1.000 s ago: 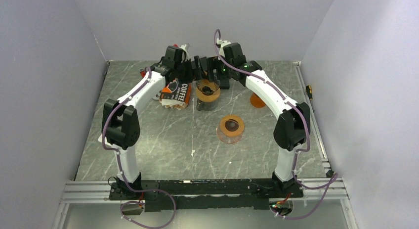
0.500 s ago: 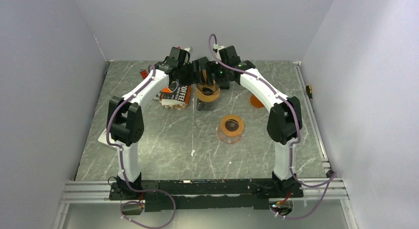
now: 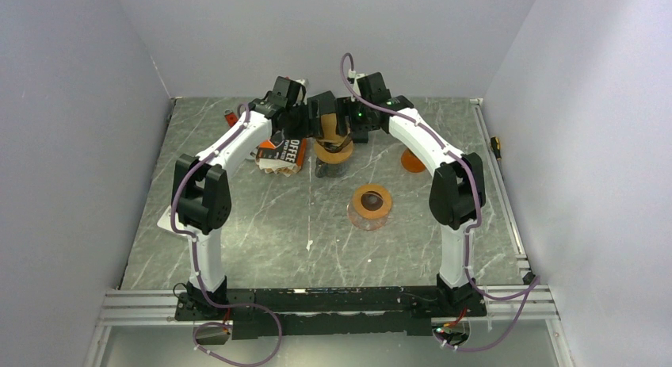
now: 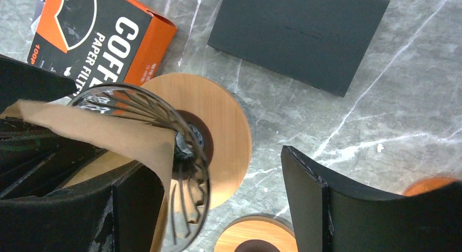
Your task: Place the coffee filter in the dripper
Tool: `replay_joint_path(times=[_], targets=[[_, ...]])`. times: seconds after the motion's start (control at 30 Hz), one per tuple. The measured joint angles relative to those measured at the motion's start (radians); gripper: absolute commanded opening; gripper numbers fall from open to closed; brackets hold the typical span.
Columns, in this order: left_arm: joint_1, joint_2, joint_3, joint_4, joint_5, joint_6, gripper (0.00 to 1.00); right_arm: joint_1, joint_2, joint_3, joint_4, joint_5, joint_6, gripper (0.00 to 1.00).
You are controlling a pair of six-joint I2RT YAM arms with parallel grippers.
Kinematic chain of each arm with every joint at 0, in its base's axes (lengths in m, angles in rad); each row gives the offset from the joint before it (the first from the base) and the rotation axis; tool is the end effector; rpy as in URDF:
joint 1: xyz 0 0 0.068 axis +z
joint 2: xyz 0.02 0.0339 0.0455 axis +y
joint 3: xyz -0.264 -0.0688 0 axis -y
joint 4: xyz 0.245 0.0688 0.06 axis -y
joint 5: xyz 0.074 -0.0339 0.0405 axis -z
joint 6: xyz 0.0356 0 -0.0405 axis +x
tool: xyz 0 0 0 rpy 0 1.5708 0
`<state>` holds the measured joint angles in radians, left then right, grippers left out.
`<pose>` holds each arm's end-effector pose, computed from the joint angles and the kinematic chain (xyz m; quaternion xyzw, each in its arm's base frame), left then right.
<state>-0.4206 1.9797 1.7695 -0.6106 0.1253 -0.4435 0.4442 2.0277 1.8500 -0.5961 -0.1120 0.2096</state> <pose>0.4104 -0.1885 0.2833 0.0123 0.9289 -0.2060 0.3076 0.4195 0.2040 0.2897 -0.1293 0.9113 0.1733 0.3503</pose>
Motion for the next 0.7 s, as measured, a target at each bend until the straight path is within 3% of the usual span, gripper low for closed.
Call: replay_joint_path(times=[0.43, 0.7], targets=[[-0.002, 0.000, 0.000, -0.005, -0.025, 0.021, 0.83, -0.009, 0.000, -0.002, -0.001, -0.006, -0.001, 0.81], [-0.002, 0.002, 0.000, 0.013, 0.043, 0.018, 0.72, -0.009, 0.008, -0.002, 0.001, -0.025, 0.000, 0.83]])
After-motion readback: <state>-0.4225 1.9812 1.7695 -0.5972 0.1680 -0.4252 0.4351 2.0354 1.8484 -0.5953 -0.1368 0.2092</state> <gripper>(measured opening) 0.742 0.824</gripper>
